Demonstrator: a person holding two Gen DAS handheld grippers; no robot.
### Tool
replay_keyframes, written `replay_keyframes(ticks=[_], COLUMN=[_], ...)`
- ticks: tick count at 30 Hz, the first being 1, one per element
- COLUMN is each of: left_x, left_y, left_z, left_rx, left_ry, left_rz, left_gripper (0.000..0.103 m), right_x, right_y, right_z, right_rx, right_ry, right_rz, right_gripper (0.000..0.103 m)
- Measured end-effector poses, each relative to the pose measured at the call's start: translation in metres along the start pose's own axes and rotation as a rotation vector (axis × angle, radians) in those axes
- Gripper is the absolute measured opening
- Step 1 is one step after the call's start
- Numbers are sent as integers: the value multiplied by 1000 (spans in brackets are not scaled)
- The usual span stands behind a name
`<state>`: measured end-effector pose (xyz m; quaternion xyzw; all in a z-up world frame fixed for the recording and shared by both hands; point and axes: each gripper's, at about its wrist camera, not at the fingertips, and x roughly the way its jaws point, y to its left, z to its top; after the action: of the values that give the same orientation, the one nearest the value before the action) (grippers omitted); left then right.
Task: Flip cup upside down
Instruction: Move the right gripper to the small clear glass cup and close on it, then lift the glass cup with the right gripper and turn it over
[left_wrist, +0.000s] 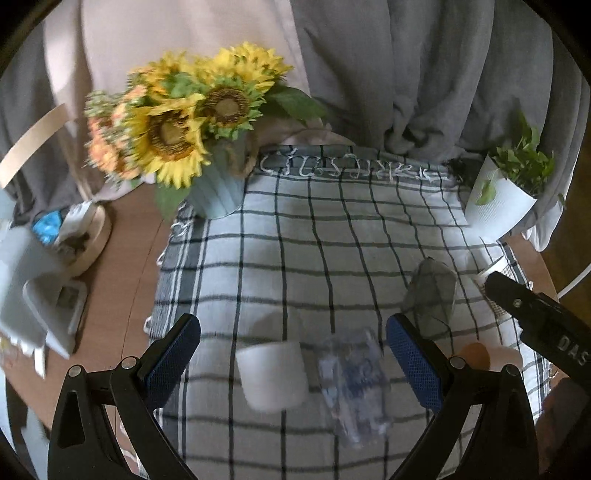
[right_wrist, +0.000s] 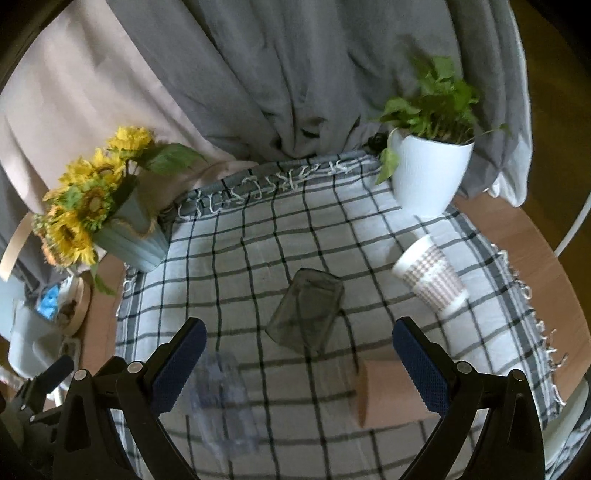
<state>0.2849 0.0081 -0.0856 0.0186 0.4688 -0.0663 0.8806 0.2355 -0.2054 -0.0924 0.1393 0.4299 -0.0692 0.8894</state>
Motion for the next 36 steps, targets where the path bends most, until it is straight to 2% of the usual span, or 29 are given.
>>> replay_keyframes(ticks=[8,14,21,24,26,31,33,36], left_x=[53,91,120,127,132,142,144,147], left_y=[0,0,-1,-2,-2,-4,-5,-7], left_z=[37,47,56,57,57,55,53,52], left_rx=[59,81,92,102,105,112,114,116], left_ry=[70,147,183,188,197,220,229,240], left_rz=[-42,-51,-50,-47,-48,-48,-49,-60], left_gripper=[102,102,102,102,102,102,102,102], right_x=[70,121,164,176,182,194,198,199], right_y=[2,-5,-8,-10,-11,-8,-8,-10], right_z=[24,30,30,29,26,21,19,17], right_rx=[103,166,205,216,220,208,206,213], right_ry=[157,274,379,407,424,454,458,450], right_rz=[-38,-73,-126,-146,-157,-177,-192,-185], right_gripper=[101,100,92,91,85,78,71,71])
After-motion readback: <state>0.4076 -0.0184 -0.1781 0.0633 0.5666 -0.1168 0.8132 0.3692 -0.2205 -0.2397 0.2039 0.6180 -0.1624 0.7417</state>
